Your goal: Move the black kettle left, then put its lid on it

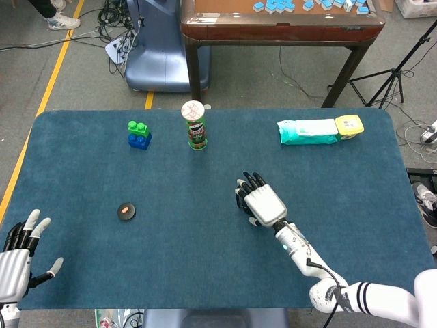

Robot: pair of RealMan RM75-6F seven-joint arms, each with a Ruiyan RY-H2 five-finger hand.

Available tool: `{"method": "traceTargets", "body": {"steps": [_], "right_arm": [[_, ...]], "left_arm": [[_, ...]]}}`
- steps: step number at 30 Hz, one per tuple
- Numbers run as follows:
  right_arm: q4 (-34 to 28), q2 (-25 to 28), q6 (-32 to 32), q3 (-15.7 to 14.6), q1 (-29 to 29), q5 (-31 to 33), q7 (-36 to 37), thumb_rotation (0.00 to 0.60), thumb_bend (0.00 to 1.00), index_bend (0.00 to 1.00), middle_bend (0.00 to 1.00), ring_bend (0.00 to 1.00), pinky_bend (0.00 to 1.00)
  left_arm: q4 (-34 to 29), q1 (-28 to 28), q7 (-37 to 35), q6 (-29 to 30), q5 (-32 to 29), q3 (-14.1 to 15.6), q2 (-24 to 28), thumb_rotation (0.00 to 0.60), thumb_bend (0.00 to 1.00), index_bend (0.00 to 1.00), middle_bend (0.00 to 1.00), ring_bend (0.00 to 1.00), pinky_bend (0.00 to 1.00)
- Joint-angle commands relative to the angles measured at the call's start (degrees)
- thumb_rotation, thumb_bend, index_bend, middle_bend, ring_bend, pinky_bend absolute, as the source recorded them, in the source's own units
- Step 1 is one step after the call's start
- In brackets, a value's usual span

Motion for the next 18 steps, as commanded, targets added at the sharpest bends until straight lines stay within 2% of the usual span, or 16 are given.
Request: {"method": "traceTargets", "body": {"steps": [1,11,18], "right_arm": [[2.2,-2.5,0.9,-0.1,0.9,0.7,-1.3,0.6,0.12,0.27,0.18,0.02,0.1],[11.1,-9.3,3.3,0.5,2.5,1.5,-2.4,0.6,0.23,0.27,0.18,0.02,0.1],[12.2,-9.0,3.9,0.4,2.0,2.0,-1.1,0.6,0.24,0.26,0.18,0.02,0.1]], "left_arm": [[0.0,0.0,-0.4,0.0,0.0,0.0,0.1,0.6,0.25,0.11,0.0,0.0,0.0],[0.3,0.0,-1.9,-0.5,0.1,0.2,0.5,0.6,0.25,0.11,0.0,0.0,0.0],[0.3,0.0,-2.5,-0.8,0.2,0.3,0.7,0.6,0.25,0.11,0.0,0.0,0.0]]}}
